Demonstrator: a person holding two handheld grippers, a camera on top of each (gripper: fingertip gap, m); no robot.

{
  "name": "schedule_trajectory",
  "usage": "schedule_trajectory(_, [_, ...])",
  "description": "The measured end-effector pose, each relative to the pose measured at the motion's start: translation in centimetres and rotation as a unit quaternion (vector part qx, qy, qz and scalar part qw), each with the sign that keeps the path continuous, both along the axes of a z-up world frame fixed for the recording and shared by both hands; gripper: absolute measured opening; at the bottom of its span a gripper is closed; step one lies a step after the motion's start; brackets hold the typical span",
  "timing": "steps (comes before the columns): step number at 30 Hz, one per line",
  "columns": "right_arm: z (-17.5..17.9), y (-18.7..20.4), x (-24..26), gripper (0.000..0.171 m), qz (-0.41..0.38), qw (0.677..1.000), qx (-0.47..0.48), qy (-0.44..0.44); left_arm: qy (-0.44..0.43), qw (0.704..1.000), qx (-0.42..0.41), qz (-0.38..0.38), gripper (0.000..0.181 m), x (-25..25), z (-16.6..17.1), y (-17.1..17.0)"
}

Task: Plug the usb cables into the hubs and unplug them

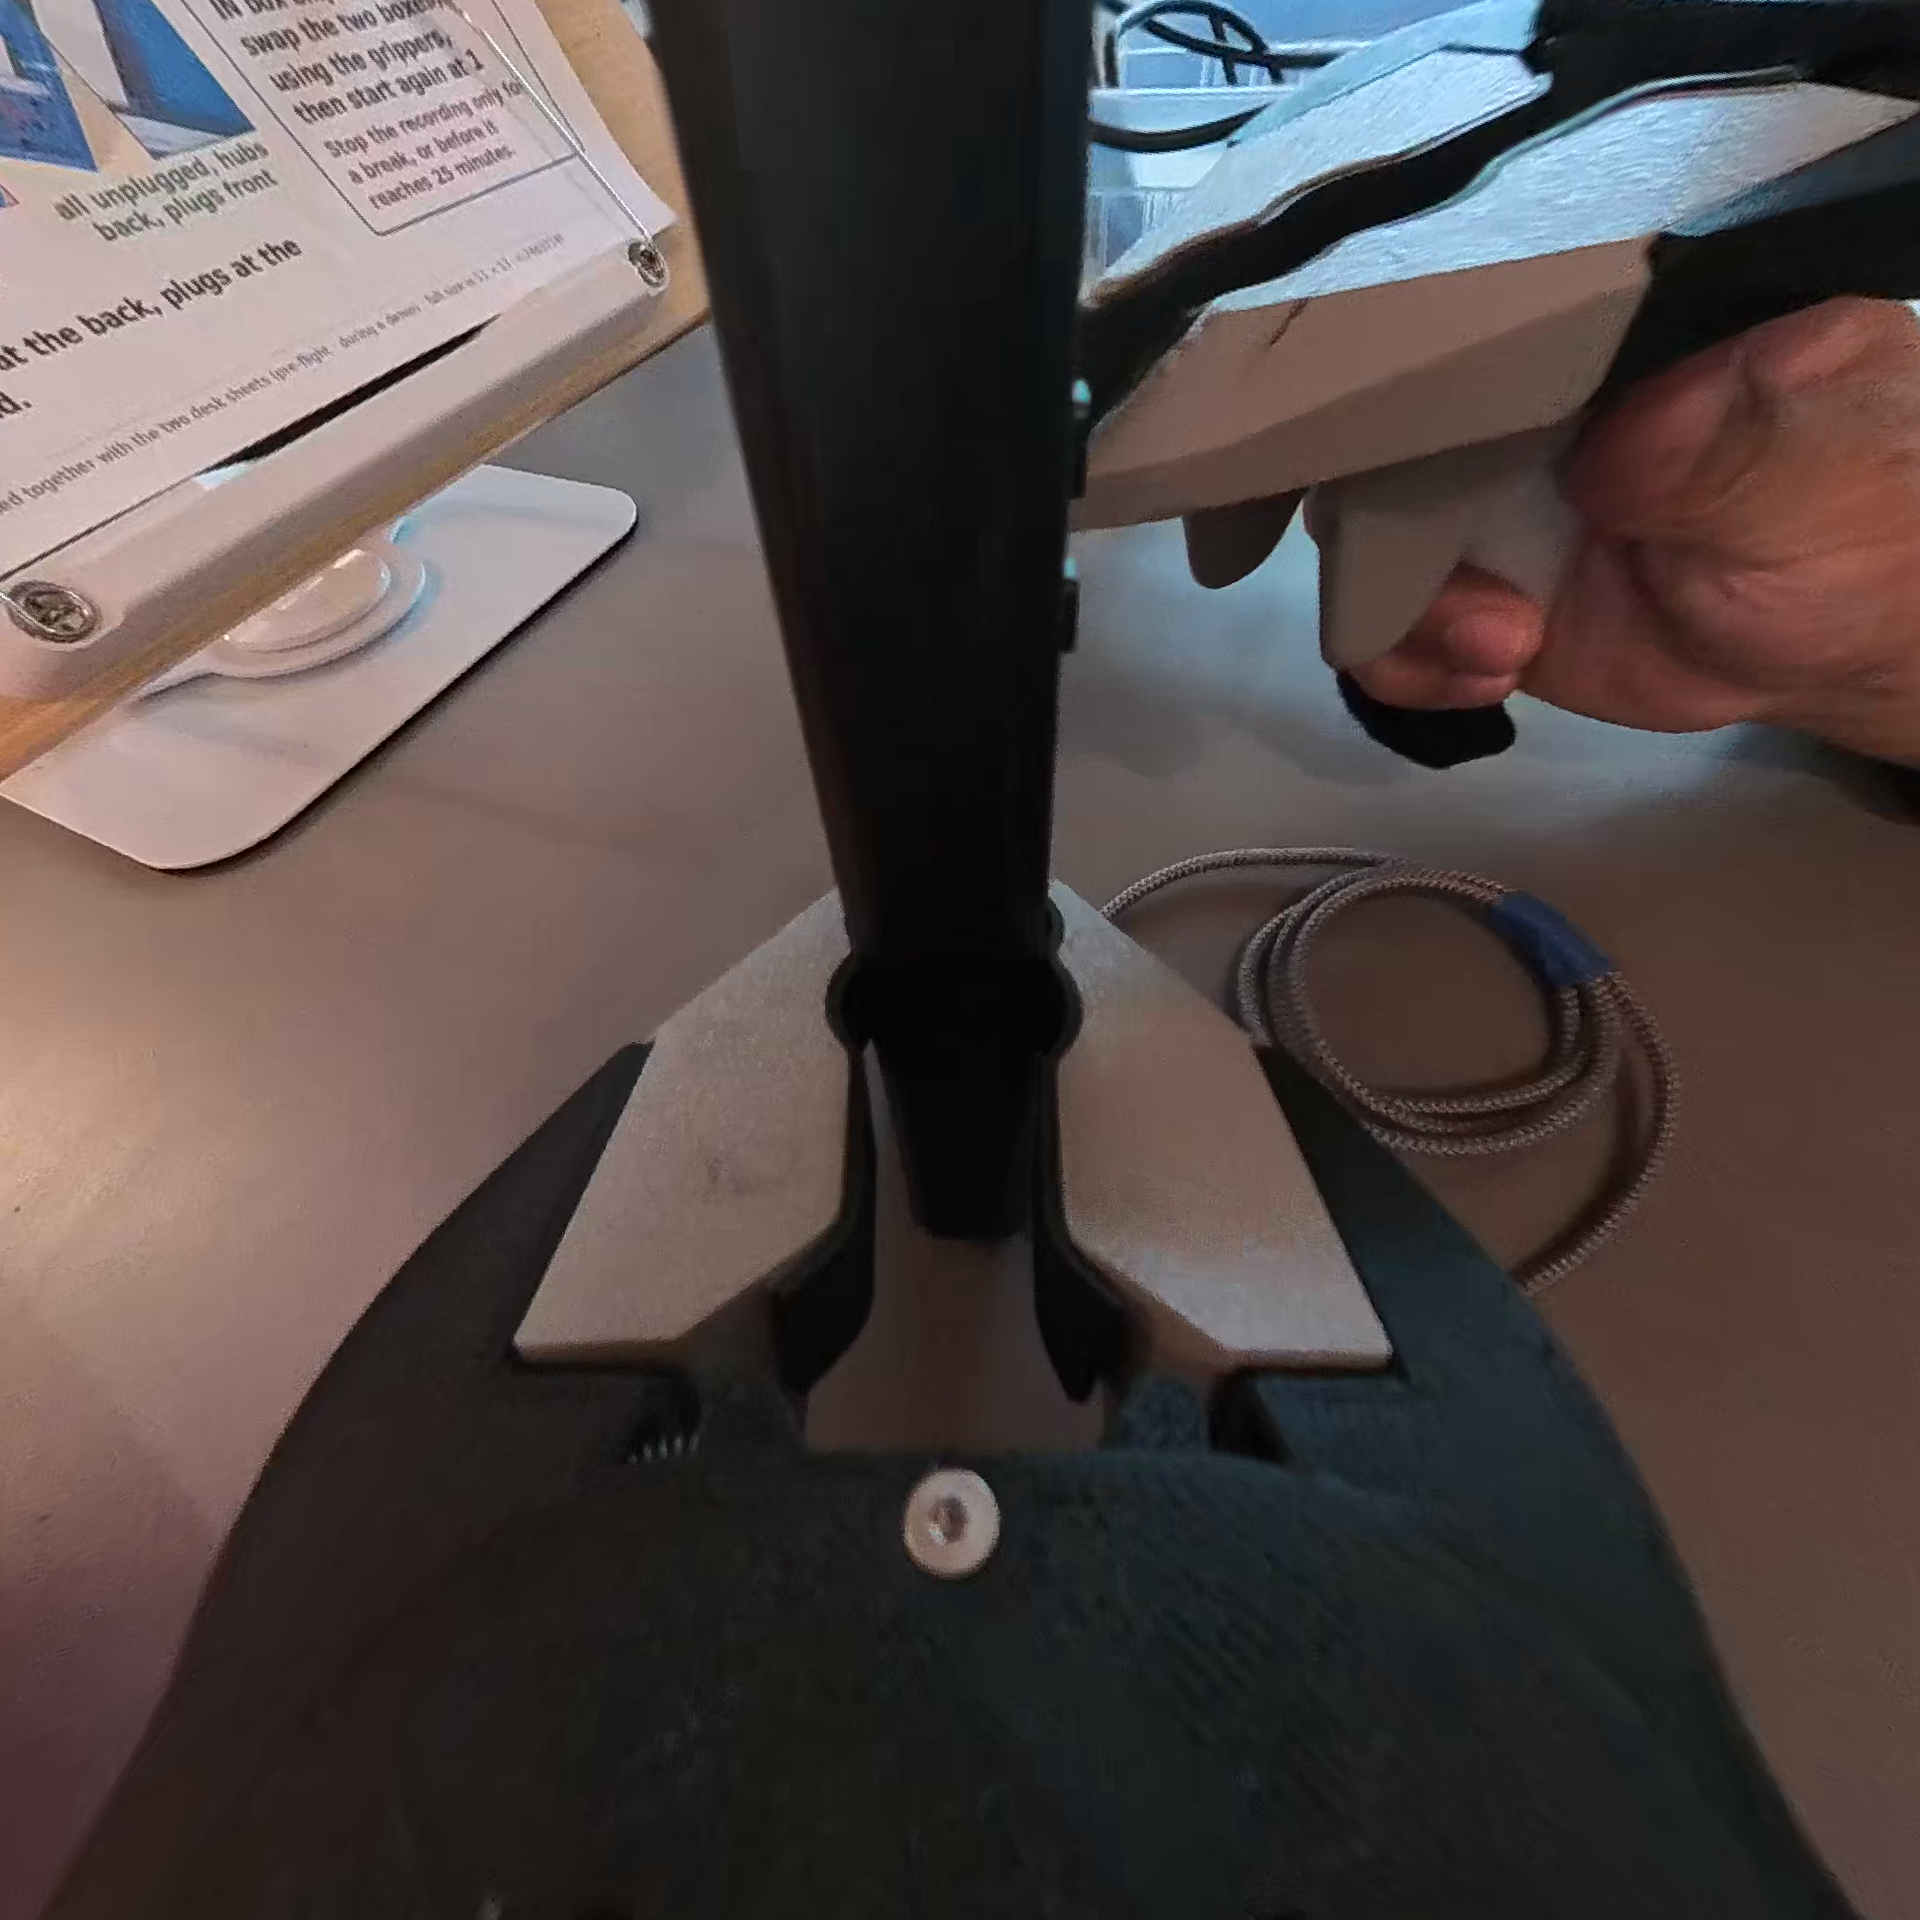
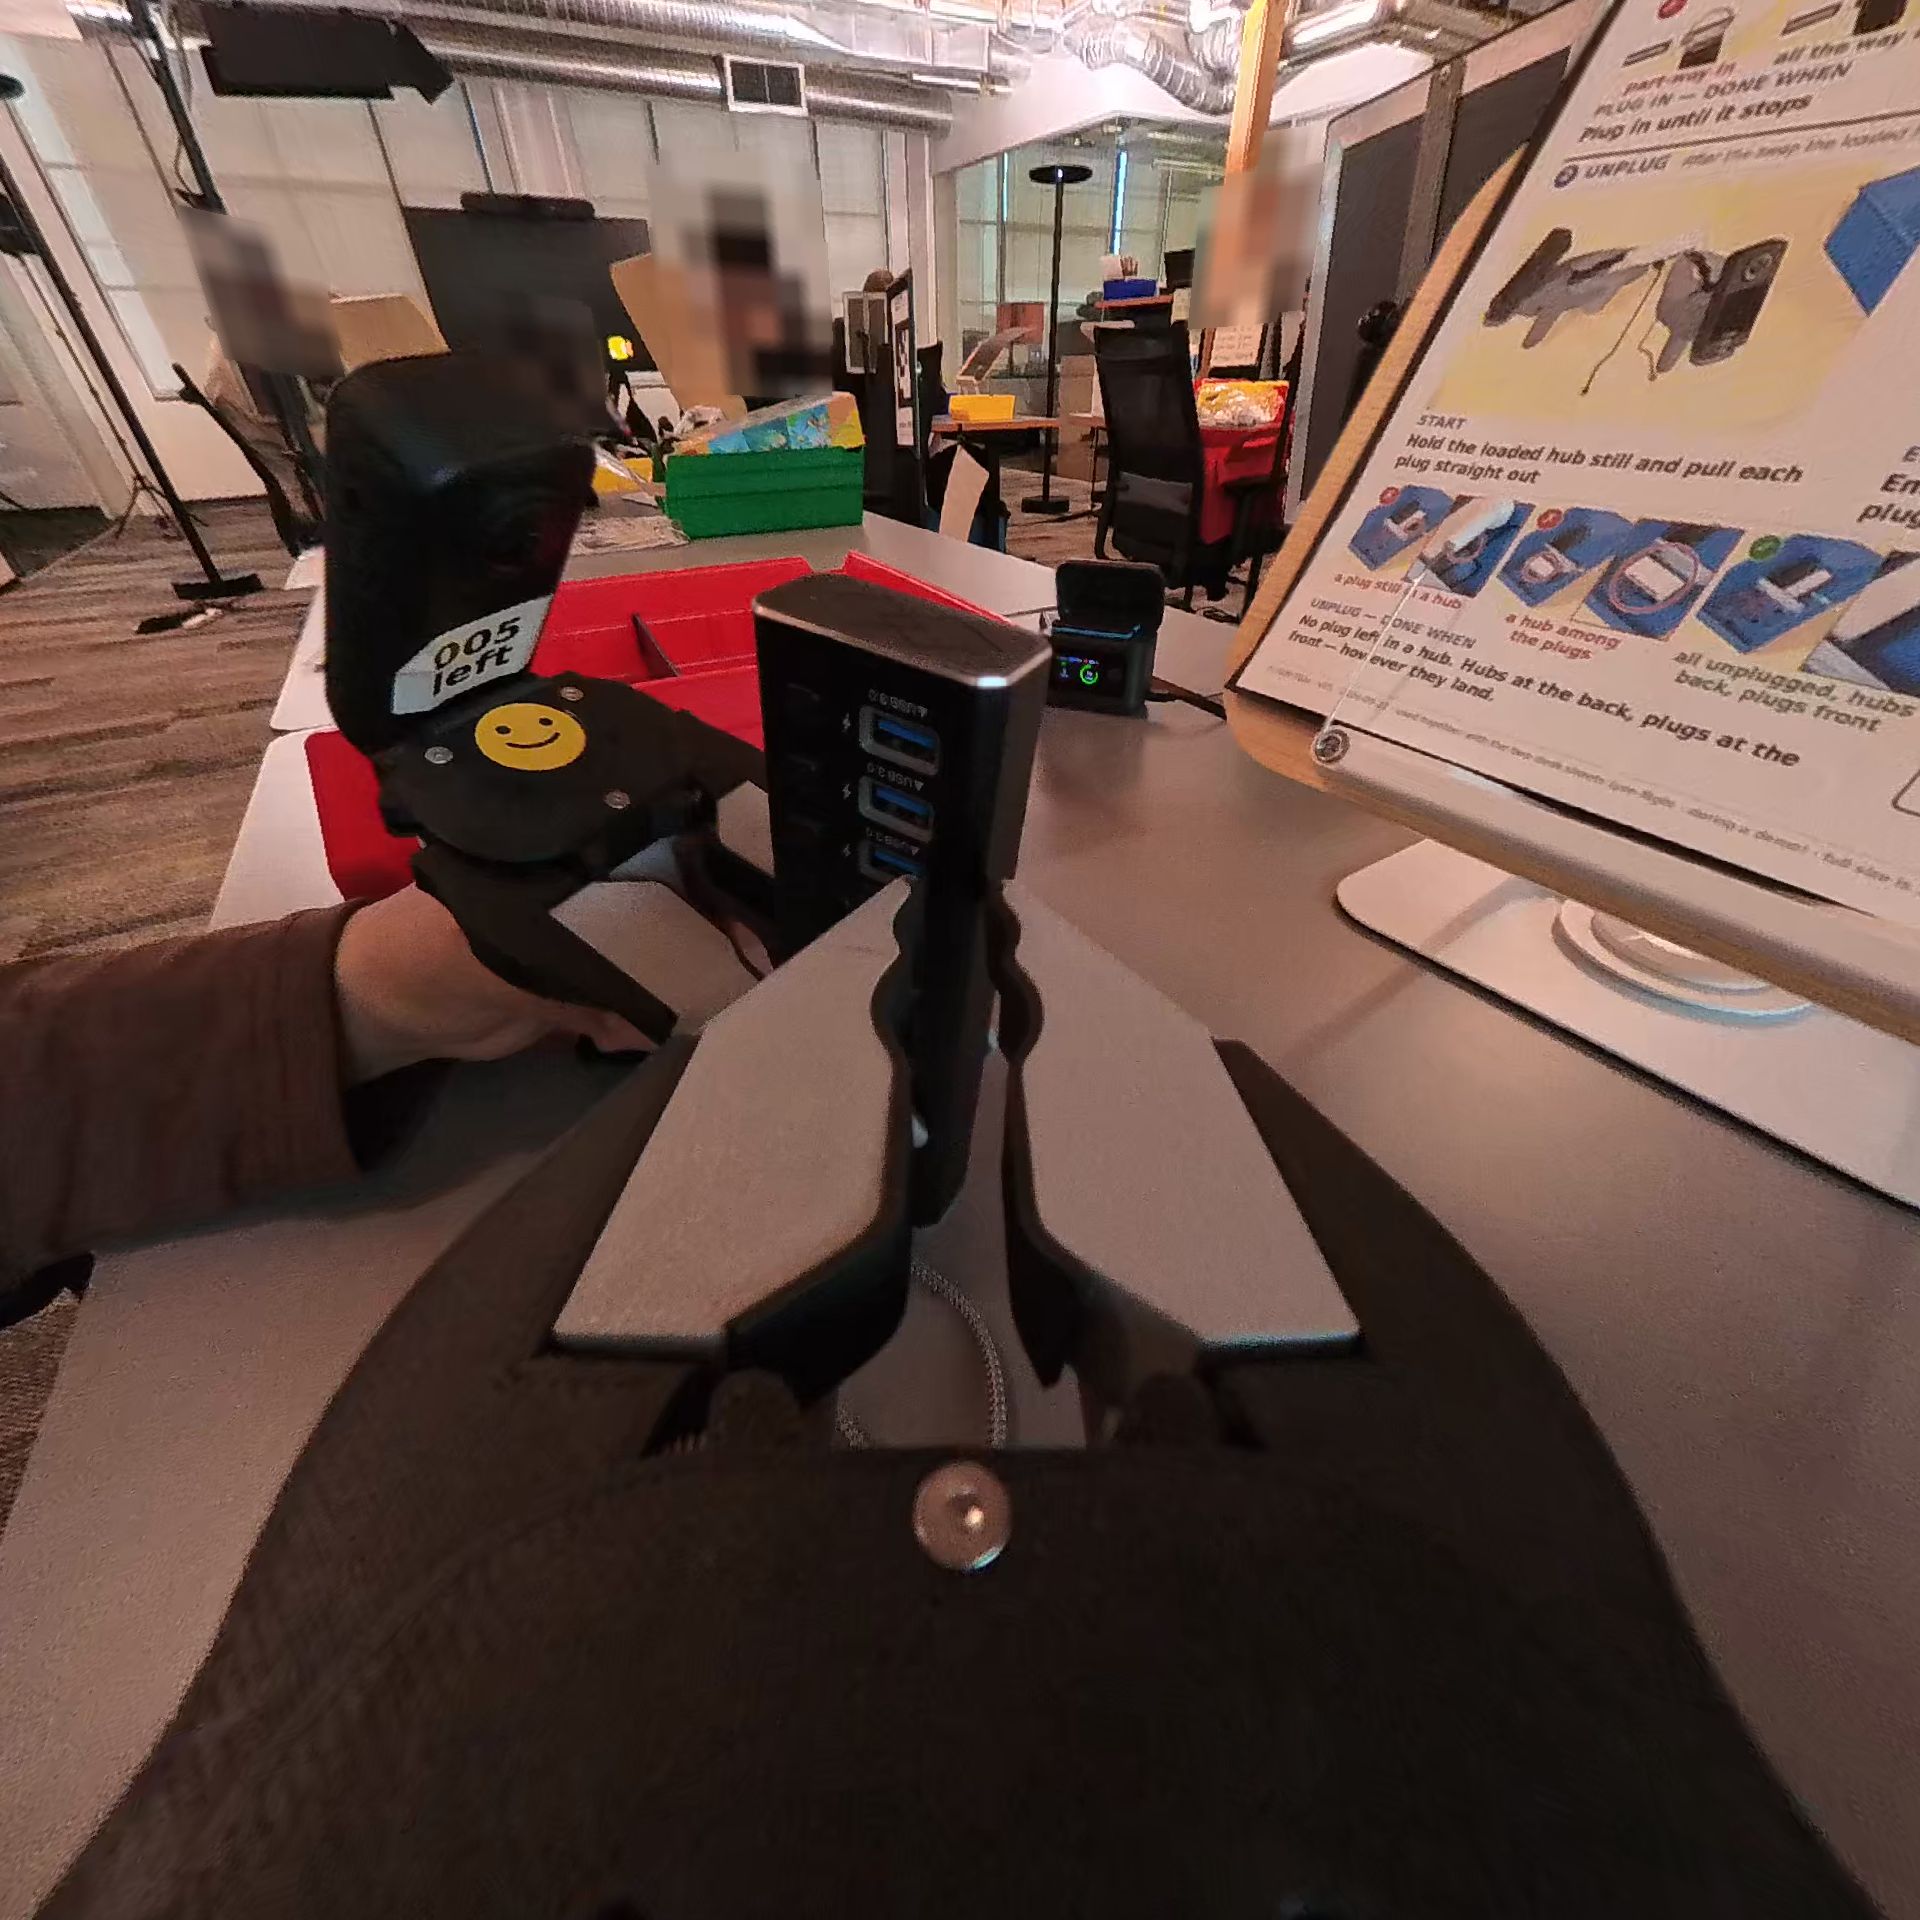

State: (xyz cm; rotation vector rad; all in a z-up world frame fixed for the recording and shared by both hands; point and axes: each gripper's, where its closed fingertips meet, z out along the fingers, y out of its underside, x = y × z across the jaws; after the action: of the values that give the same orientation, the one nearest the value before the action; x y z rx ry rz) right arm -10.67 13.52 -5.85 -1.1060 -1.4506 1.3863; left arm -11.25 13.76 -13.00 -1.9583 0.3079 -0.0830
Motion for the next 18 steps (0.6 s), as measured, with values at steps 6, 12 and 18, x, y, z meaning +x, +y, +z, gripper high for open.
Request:
schedule_trajectory(6, [-1.1, -0.7, -0.5, 0.012, 0.01, 1.0, 0.009, -0.02, 0.007, 1.0, 0.003, 0.004, 0.029, 0.1, 0.0, 0.2])
schedule_trajectory(12, [-2.3, -0.9, -0.6, 0.012, 0.019, 0.999, -0.001, -0.05, -0.017, 0.999, 0.031, 0.006, 0.028, 0.0, 1.1, 0.1])
schedule_trajectory(18, [-5.0, -1.4, -0.3, 0.025, 0.027, 0.991, 0.051, -0.118, -0.005, 0.999, 0.033, 0.034, 0.027, -1.3, 1.1, 0.1])
